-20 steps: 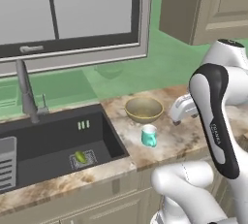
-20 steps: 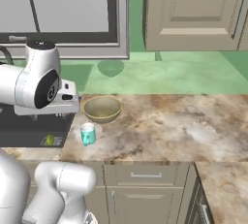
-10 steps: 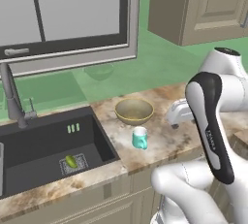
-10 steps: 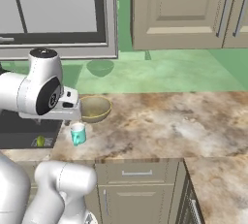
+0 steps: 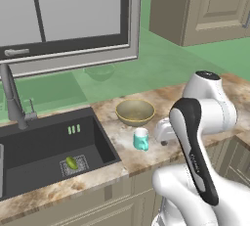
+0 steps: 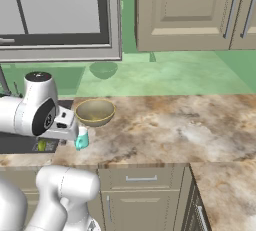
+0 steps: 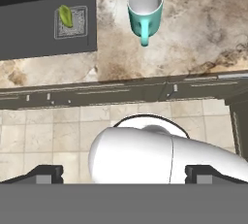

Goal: Clear the mugs and bowl far away from the sink.

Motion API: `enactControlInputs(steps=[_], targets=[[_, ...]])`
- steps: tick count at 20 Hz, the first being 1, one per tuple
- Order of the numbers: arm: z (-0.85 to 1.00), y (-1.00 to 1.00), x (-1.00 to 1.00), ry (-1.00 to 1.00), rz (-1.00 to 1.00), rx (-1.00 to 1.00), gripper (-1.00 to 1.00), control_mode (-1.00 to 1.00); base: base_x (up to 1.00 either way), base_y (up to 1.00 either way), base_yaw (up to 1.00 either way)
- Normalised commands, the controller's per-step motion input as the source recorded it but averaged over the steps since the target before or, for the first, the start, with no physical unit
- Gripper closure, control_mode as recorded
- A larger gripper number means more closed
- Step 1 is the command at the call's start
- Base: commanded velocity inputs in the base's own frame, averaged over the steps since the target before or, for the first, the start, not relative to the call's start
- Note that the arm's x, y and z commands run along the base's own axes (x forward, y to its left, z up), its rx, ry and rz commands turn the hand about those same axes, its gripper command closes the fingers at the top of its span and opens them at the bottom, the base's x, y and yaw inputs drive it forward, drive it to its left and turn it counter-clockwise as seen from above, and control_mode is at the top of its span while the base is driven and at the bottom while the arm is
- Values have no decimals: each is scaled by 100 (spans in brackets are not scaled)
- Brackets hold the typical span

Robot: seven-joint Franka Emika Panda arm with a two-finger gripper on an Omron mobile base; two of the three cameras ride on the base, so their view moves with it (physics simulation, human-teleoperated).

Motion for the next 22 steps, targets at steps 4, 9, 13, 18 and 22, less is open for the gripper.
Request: enactControlInputs(steps=[4, 9, 13, 18, 22], targets=[[-58, 12, 8, 2, -7, 0, -100, -100, 0, 0, 0], [-52, 2, 26, 1, -6, 0, -100, -100, 0, 0, 0], [-40, 0, 36, 0, -4, 0, -100, -100, 0, 0, 0], [-21, 0, 41, -1, -4, 0, -100, -100, 0, 0, 0], [-3, 0, 24, -3, -1, 0, -100, -100, 0, 0, 0]])
